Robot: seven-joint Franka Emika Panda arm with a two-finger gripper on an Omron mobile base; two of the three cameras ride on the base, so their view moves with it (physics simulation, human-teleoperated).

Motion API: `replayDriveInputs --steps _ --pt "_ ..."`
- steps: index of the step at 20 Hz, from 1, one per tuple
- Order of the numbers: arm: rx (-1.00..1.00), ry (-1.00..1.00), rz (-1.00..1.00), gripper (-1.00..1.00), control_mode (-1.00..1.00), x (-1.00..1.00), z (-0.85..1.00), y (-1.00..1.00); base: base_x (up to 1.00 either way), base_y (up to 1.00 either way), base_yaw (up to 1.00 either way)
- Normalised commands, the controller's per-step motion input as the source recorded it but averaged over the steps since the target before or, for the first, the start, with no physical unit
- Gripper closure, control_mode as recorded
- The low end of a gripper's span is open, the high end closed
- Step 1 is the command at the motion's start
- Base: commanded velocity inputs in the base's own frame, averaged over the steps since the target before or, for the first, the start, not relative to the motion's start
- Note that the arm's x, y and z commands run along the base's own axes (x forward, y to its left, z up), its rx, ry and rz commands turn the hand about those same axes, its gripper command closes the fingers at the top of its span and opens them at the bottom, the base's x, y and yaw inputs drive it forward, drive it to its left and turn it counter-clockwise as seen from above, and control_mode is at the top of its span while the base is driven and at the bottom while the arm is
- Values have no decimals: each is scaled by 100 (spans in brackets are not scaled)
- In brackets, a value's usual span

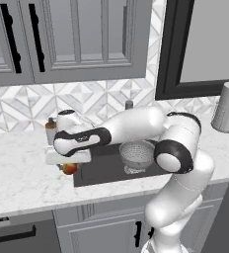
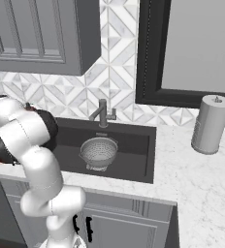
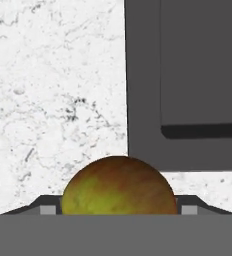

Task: Put the colander in the sink, put the apple in the colander, and turn on the sink faucet and pour water over the colander.

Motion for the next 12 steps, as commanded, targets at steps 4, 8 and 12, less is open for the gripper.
replayDriveInputs --steps 4,8,12 --pt "5 -5 0 100 -100 -14 64 -60 0 0 0" --pt "5 -2 0 100 -100 -1 58 -65 0 0 0" --pt "5 0 0 100 -100 0 32 -88 0 0 0"
